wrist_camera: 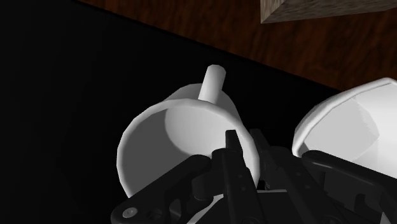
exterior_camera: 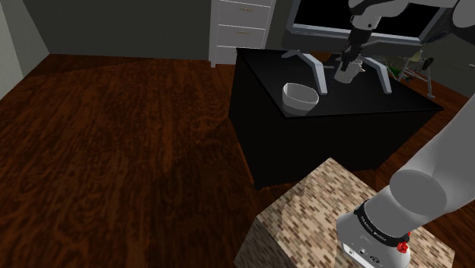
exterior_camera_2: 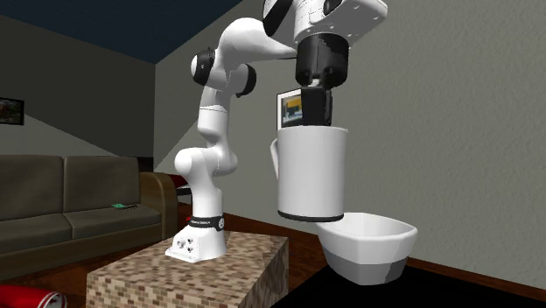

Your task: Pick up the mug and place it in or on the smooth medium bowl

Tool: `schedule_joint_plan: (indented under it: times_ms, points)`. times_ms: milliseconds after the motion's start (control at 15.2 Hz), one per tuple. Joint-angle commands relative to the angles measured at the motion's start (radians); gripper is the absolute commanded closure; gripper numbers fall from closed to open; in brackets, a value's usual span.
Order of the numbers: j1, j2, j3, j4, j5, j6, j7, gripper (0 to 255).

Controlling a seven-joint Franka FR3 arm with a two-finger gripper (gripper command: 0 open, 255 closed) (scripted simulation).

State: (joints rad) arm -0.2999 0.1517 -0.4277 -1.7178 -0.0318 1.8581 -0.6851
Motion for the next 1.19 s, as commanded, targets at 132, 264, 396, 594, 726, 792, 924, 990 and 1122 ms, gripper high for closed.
schedule_joint_plan:
  times_ms: [132,264,396,594,726,792,924,990,1122]
  points:
    - [0.0,-0.001,0.0,0.044,0.0,-0.045,-0.002,255]
    - [0.031,-0.039,0.018,0.008,-0.018,-0.048,0.049,255]
    - [0.06,-0.073,0.038,-0.022,-0.033,-0.053,0.101,255]
    - [0.101,-0.116,0.071,-0.058,-0.05,-0.063,0.176,255]
    - [0.126,-0.139,0.094,-0.075,-0.058,-0.072,0.226,255]
    - [0.138,-0.149,0.106,-0.082,-0.061,-0.077,0.251,255]
    - [0.163,-0.166,0.13,-0.092,-0.064,-0.087,0.3,255]
    - [0.174,-0.173,0.143,-0.096,-0.065,-0.092,0.324,255]
    - [0.198,-0.183,0.167,-0.099,-0.066,-0.104,0.371,255]
